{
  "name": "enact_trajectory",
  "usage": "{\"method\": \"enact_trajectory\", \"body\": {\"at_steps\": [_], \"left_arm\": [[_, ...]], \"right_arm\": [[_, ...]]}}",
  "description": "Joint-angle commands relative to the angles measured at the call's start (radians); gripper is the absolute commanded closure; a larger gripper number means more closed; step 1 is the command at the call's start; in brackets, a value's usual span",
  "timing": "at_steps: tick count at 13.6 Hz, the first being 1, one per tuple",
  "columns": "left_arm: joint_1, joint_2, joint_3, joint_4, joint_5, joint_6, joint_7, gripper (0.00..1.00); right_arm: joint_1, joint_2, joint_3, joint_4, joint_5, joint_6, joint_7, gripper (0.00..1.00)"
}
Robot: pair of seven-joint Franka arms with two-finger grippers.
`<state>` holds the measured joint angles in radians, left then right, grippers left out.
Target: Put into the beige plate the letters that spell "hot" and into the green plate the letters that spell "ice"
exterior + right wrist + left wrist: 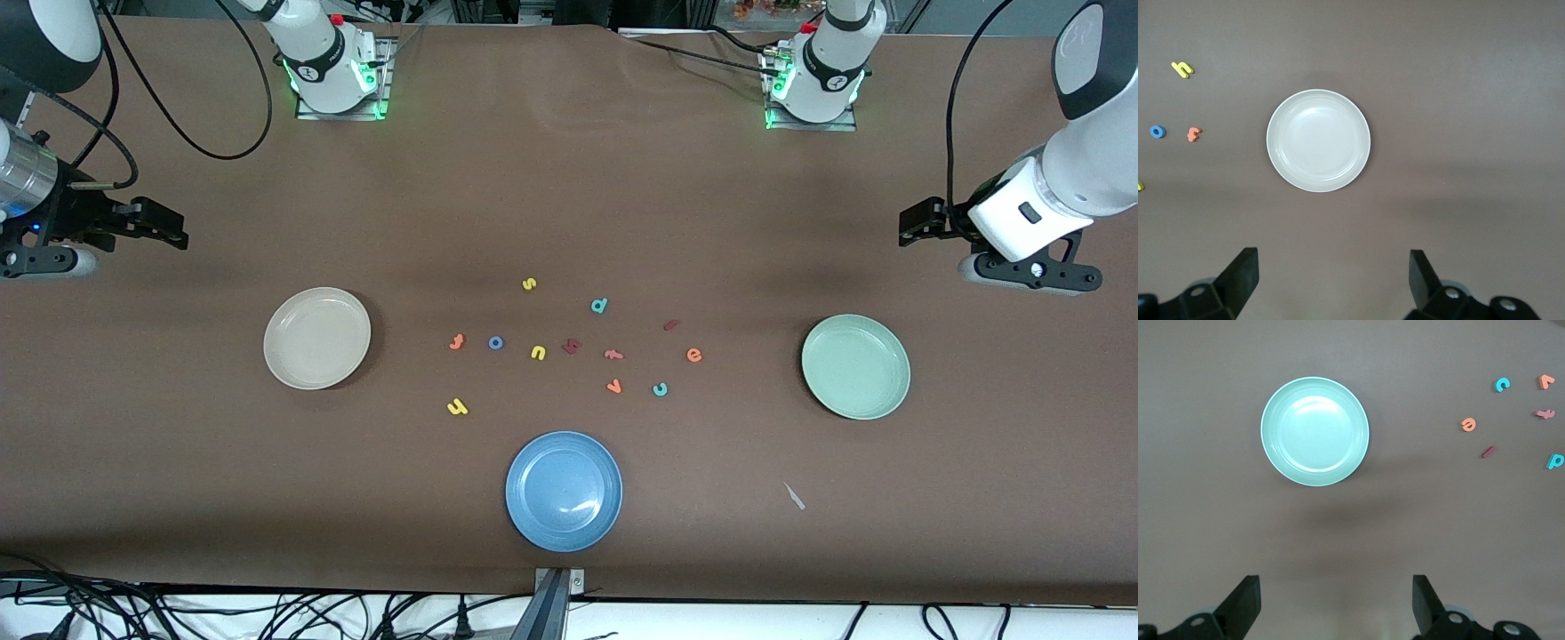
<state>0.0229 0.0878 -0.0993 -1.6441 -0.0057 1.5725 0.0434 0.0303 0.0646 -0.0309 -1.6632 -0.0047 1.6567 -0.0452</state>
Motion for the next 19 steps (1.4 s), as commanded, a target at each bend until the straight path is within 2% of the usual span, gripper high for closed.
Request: {"method": "enact_trajectory", "body": {"at_steps": [1, 3, 19], "left_arm": [[0.009, 0.021, -0.004, 0.032, 0.0, -0.002, 0.022, 0.0], [0.008, 0.024, -0.003, 0.055, 0.006, -0.002, 0.018, 0.0], [0.011, 0.038, -0.008, 0.061, 0.004, -0.002, 0.013, 0.0]], "right_arm": [[-0.007, 0.007, 0.002, 0.022, 0.012, -0.021, -0.004, 0.0], [-0.007, 0.007, 0.002, 0.022, 0.012, -0.021, -0.004, 0.0], [-0.007, 0.007, 0.002, 0.02, 0.012, -0.021, -0.004, 0.0]]}}
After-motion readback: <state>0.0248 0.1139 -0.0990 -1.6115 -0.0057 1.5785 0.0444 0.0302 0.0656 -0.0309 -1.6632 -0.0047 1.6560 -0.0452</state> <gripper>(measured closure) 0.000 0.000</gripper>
